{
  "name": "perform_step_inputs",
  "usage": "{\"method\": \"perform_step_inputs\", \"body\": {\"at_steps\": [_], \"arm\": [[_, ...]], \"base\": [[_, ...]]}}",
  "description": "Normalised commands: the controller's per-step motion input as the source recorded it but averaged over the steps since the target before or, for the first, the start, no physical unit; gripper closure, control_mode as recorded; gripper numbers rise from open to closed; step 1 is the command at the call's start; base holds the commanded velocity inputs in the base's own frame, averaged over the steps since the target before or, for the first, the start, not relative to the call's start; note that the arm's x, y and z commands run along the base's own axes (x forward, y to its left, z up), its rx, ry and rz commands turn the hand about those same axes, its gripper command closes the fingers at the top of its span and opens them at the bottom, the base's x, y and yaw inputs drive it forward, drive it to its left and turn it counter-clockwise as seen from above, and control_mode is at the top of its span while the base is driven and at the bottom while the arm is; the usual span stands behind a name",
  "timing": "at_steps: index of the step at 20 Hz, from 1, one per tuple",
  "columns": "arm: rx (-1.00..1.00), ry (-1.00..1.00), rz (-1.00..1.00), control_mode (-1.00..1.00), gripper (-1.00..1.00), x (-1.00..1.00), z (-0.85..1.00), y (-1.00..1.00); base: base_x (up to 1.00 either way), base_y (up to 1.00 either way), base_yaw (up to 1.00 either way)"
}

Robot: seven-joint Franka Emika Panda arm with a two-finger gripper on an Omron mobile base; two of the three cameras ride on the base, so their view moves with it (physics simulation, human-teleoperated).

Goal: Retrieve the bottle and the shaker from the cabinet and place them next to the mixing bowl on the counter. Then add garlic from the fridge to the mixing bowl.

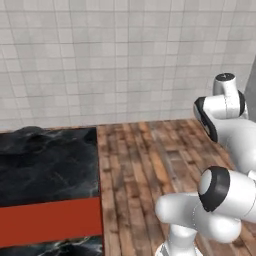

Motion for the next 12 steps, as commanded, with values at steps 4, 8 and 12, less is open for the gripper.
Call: {"method": "perform_step_inputs", "body": {"at_steps": [4, 8, 12], "arm": [[0.0, 0.0, 0.0, 1.0, -1.0, 0.0, 0.0, 0.0], [0.0, 0.0, 0.0, 1.0, -1.0, 0.0, 0.0, 0.0], [0.0, 0.0, 0.0, 1.0, -1.0, 0.0, 0.0, 0.0]], "base": [[1.0, 0.0, 0.0], [1.0, -0.13, 0.0], [1.0, -0.03, -0.02]]}}
